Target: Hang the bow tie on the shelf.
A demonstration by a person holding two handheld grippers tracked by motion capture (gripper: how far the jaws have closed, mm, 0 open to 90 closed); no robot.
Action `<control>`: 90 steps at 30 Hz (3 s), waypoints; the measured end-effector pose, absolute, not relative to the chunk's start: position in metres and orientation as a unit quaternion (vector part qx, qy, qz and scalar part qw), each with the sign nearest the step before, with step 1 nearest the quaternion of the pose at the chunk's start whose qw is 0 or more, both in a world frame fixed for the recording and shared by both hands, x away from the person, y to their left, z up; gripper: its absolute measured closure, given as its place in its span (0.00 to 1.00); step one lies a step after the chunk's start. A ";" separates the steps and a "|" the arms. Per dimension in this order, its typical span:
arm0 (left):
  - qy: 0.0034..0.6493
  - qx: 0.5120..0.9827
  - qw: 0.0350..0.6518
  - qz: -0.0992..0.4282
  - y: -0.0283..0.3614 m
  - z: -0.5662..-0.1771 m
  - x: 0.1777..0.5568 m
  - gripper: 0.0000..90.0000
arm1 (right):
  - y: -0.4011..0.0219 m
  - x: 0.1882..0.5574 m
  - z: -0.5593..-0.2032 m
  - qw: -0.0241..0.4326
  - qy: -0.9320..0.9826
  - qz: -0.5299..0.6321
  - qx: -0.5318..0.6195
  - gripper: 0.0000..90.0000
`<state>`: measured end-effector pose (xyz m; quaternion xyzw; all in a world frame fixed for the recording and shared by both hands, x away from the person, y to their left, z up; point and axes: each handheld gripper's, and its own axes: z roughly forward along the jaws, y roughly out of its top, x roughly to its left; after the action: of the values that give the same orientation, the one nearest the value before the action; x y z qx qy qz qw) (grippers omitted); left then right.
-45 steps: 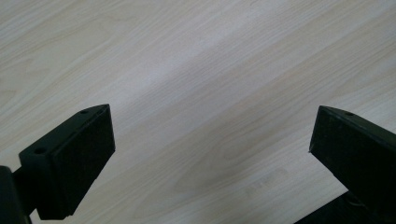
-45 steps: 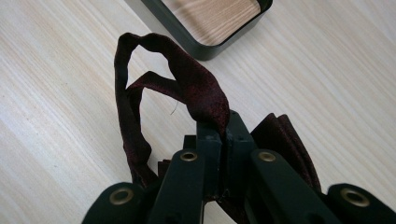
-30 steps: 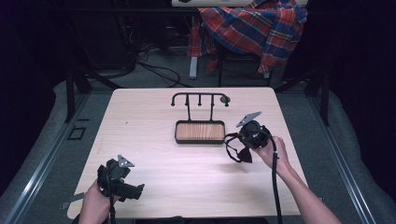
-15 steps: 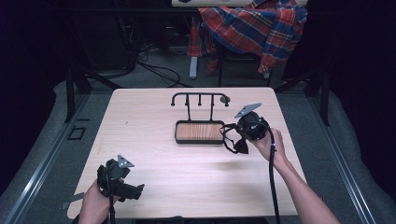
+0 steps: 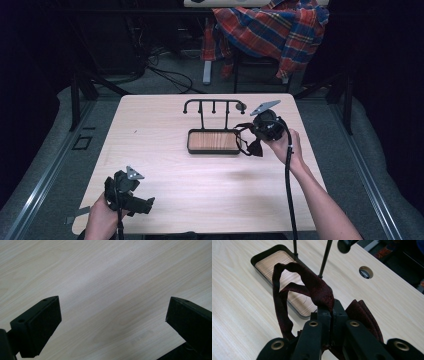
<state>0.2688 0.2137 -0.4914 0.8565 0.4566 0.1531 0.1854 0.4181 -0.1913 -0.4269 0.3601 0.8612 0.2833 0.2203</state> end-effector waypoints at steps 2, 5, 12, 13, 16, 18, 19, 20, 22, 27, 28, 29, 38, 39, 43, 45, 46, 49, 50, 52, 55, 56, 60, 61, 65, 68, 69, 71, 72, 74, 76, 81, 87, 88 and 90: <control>0.457 0.856 0.187 0.154 0.214 -0.491 0.268 0.00 | -0.191 0.421 -0.424 0.220 0.858 0.288 0.364 0.98; 0.456 0.857 0.185 0.154 0.213 -0.492 0.269 0.00 | -0.191 0.422 -0.420 0.223 0.857 0.290 0.363 0.98; 0.456 0.856 0.186 0.155 0.213 -0.491 0.268 0.00 | -0.192 0.427 -0.405 0.236 0.846 0.301 0.371 0.98; 0.456 0.856 0.187 0.155 0.213 -0.491 0.268 0.00 | -0.192 0.427 -0.403 0.237 0.846 0.301 0.371 0.98; 0.456 0.856 0.186 0.156 0.213 -0.491 0.268 0.00 | -0.191 0.430 -0.399 0.238 0.845 0.302 0.372 0.98; 0.455 0.857 0.184 0.157 0.213 -0.491 0.268 0.00 | -0.191 0.431 -0.396 0.240 0.844 0.303 0.372 0.98; 0.455 0.857 0.184 0.157 0.213 -0.491 0.268 0.00 | -0.191 0.431 -0.396 0.240 0.844 0.303 0.372 0.98; 0.455 0.857 0.184 0.157 0.213 -0.491 0.268 0.00 | -0.192 0.432 -0.394 0.240 0.843 0.304 0.373 0.98; 0.456 0.857 0.185 0.156 0.213 -0.491 0.268 0.00 | -0.192 0.432 -0.393 0.241 0.843 0.304 0.373 0.98; 0.454 0.857 0.184 0.156 0.213 -0.491 0.268 0.00 | -0.190 0.435 -0.389 0.244 0.841 0.306 0.373 0.98; 0.454 0.857 0.185 0.156 0.213 -0.491 0.268 0.00 | -0.190 0.435 -0.389 0.244 0.841 0.306 0.373 0.98; 0.455 0.857 0.185 0.156 0.213 -0.491 0.268 0.00 | -0.189 0.436 -0.388 0.246 0.841 0.306 0.373 0.98; 0.452 0.859 0.183 0.156 0.212 -0.492 0.268 0.00 | -0.183 0.448 -0.389 0.243 0.837 0.306 0.383 0.98; 0.453 0.859 0.183 0.156 0.212 -0.492 0.268 0.00 | -0.183 0.450 -0.389 0.242 0.838 0.303 0.383 0.98; 0.453 0.858 0.183 0.156 0.213 -0.492 0.268 0.00 | -0.182 0.456 -0.390 0.244 0.835 0.302 0.389 0.98; 0.453 0.859 0.182 0.155 0.213 -0.492 0.268 0.00 | -0.181 0.458 -0.391 0.247 0.834 0.300 0.392 0.98; 0.453 0.859 0.183 0.155 0.213 -0.492 0.268 0.00 | -0.181 0.460 -0.392 0.247 0.833 0.300 0.395 0.98; 0.453 0.858 0.184 0.155 0.213 -0.492 0.268 0.00 | -0.182 0.463 -0.395 0.247 0.830 0.298 0.402 0.98; 0.454 0.858 0.184 0.155 0.213 -0.492 0.268 0.00 | -0.183 0.466 -0.396 0.248 0.827 0.297 0.407 0.98; 0.453 0.859 0.183 0.155 0.213 -0.492 0.268 0.00 | -0.184 0.467 -0.396 0.246 0.827 0.297 0.409 0.98; 0.453 0.859 0.183 0.155 0.213 -0.492 0.268 0.00 | -0.186 0.471 -0.398 0.245 0.822 0.298 0.418 0.98; 0.453 0.859 0.183 0.155 0.213 -0.491 0.268 0.00 | -0.187 0.473 -0.399 0.244 0.820 0.300 0.422 0.98; 0.453 0.859 0.184 0.155 0.213 -0.491 0.268 0.00 | -0.189 0.477 -0.403 0.239 0.817 0.303 0.429 0.98; 0.453 0.859 0.183 0.155 0.213 -0.491 0.268 0.00 | -0.189 0.477 -0.403 0.237 0.817 0.302 0.430 0.98; 0.453 0.859 0.184 0.155 0.213 -0.491 0.268 0.00 | -0.190 0.480 -0.407 0.230 0.816 0.303 0.436 0.98; 0.453 0.859 0.184 0.155 0.213 -0.491 0.268 0.00 | -0.191 0.482 -0.411 0.225 0.815 0.304 0.440 0.97; 0.453 0.859 0.184 0.155 0.213 -0.491 0.268 0.00 | -0.191 0.483 -0.411 0.222 0.815 0.304 0.441 0.97; 0.453 0.859 0.184 0.155 0.213 -0.491 0.268 0.00 | -0.191 0.484 -0.413 0.217 0.815 0.304 0.443 0.97; 0.453 0.858 0.185 0.156 0.213 -0.492 0.268 0.00 | -0.191 0.485 -0.415 0.216 0.814 0.304 0.445 0.97; 0.453 0.858 0.185 0.156 0.213 -0.492 0.268 0.00 | -0.192 0.486 -0.417 0.212 0.814 0.304 0.448 0.96; 0.452 0.859 0.183 0.155 0.213 -0.491 0.268 0.00 | -0.192 0.487 -0.419 0.203 0.815 0.301 0.451 0.95; 0.451 0.859 0.182 0.156 0.213 -0.492 0.268 0.00 | -0.194 0.489 -0.425 0.179 0.814 0.309 0.457 0.92; 0.451 0.859 0.182 0.156 0.213 -0.492 0.268 0.00 | -0.192 0.490 -0.427 0.168 0.815 0.316 0.456 0.90; 0.451 0.860 0.182 0.156 0.212 -0.492 0.268 0.00 | -0.192 0.491 -0.428 0.166 0.816 0.316 0.455 0.89; 0.451 0.860 0.182 0.156 0.212 -0.492 0.268 0.00 | -0.192 0.491 -0.429 0.160 0.816 0.318 0.456 0.89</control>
<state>0.2678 0.2123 -0.4917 0.8598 0.4508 0.1564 0.1817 0.4909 -0.1920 -0.4287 0.4563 0.8157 0.3175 0.1601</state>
